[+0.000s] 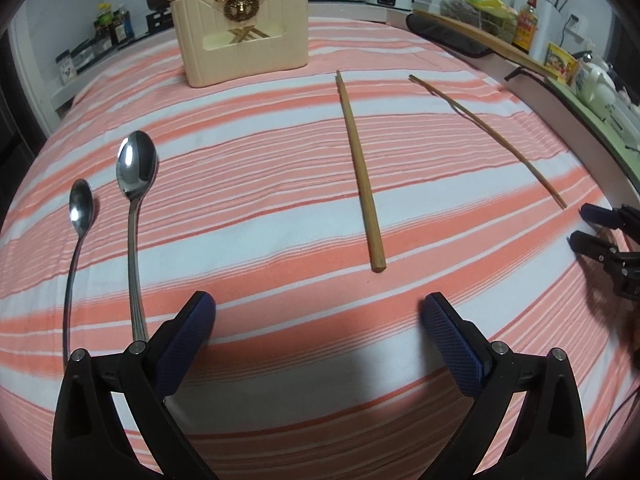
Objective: Organize utensils
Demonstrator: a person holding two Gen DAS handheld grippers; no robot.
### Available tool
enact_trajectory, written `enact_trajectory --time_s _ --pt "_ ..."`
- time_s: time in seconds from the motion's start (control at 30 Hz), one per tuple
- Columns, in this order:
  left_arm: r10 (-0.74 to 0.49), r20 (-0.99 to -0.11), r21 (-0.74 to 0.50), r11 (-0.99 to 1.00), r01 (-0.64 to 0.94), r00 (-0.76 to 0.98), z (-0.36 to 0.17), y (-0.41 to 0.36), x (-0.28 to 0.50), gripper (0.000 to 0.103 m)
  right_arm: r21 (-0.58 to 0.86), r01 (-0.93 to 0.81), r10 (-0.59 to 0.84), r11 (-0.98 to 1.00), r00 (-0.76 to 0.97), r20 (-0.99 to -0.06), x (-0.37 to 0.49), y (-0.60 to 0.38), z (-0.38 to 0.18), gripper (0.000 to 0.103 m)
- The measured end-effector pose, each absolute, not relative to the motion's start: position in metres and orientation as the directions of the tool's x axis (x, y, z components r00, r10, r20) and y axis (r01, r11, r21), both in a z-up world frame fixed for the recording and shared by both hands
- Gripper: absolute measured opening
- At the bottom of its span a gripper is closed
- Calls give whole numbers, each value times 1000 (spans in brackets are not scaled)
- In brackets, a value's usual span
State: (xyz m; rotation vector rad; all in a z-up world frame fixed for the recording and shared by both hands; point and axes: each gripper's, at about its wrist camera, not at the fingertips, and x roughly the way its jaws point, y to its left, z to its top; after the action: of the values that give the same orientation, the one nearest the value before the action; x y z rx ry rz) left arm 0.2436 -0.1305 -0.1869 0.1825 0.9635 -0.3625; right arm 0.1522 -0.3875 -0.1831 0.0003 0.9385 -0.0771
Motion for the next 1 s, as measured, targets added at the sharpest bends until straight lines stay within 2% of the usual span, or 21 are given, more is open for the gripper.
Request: enact_trajectory --time_s 0.1,0.17,0.2,0.27,0.3,0.33,0.37,0.4,0.5,0.77,1.0 --pt "-229 -819 0 917 399 525 -185 -145 245 95 -36 43 -55 998 596 -801 159 -382 -183 58" --pt "-235 -813 4 913 407 533 -182 -153 244 79 -41 25 -48 999 598 -800 166 -378 -183 54" --pt "-235 -810 6 913 409 537 -181 -156 243 74 -45 20 -48 999 598 -800 168 -376 -183 52" --pt "-238 -803 11 911 413 547 -178 -161 242 44 -49 18 -50 999 598 -800 171 -373 -183 47" --pt "-242 -799 11 909 416 551 -178 -163 242 34 -48 17 -48 999 600 -799 173 -373 -183 42" --pt "-252 -796 4 907 422 550 -178 -165 243 9 -45 23 -50 999 600 -798 174 -373 -183 37" --pt "-253 -793 6 907 422 554 -177 -167 245 5 -42 37 -56 998 600 -798 176 -375 -183 25" --pt "-257 -790 5 905 424 557 -177 -168 246 5 -37 56 -63 998 597 -800 179 -377 -182 5" --pt "-281 -764 3 899 439 581 -159 -163 243 4 -15 98 -71 995 600 -797 183 -381 -172 4" --pt "-365 -644 -19 886 463 672 -65 -131 232 4 -47 88 -98 995 757 -646 161 -367 -65 4" --pt "-423 -543 -35 874 484 725 -1 -115 226 4 -49 66 -82 997 843 -531 149 -348 5 5"
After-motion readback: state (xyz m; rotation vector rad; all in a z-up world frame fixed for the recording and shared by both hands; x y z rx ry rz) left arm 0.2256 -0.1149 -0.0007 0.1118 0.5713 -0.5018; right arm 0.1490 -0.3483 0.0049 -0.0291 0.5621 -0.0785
